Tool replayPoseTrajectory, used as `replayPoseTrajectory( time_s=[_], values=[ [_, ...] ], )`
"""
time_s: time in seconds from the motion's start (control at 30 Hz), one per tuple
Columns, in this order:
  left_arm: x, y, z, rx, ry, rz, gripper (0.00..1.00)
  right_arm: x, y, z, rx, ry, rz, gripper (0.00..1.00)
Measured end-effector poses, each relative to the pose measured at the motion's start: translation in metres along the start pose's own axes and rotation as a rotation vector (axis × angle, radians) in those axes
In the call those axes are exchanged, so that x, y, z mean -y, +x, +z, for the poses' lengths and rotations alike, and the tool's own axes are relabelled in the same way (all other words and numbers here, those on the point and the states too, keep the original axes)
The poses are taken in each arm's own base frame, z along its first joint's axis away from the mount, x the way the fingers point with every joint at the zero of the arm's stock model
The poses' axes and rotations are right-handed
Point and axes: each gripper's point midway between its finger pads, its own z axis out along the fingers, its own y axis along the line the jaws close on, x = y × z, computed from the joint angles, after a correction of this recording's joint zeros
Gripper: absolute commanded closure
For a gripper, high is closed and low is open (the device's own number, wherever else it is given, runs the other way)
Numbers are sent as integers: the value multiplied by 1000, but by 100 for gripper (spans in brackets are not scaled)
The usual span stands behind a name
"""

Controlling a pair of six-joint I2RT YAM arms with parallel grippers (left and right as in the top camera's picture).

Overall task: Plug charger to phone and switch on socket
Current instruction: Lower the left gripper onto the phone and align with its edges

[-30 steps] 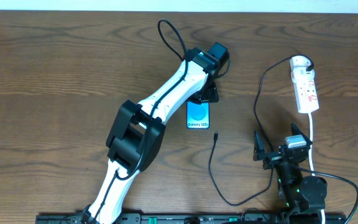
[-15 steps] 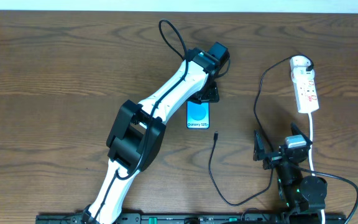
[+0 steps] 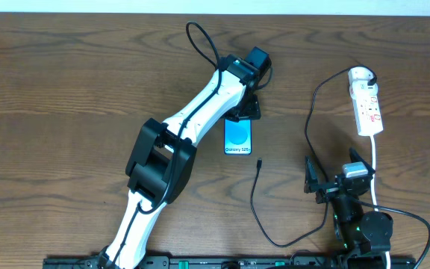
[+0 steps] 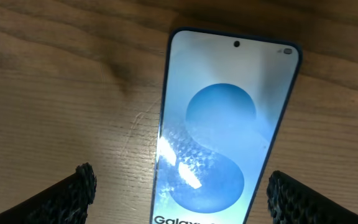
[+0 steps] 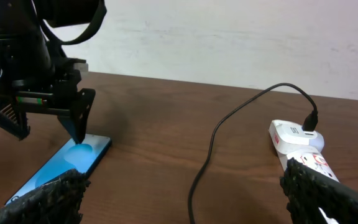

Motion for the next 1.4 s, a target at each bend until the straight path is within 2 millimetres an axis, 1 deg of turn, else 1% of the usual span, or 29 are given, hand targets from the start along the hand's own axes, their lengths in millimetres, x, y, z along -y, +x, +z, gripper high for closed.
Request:
replayPoseTrajectory(
  time_s=[0.57,1.4],
  values=[
    [12,-3,0,3,61,24,10,0,0,0,0,0,0,1],
    [19,-4,-1,13,80,29,10,0,0,0,0,0,0,1]
  ],
)
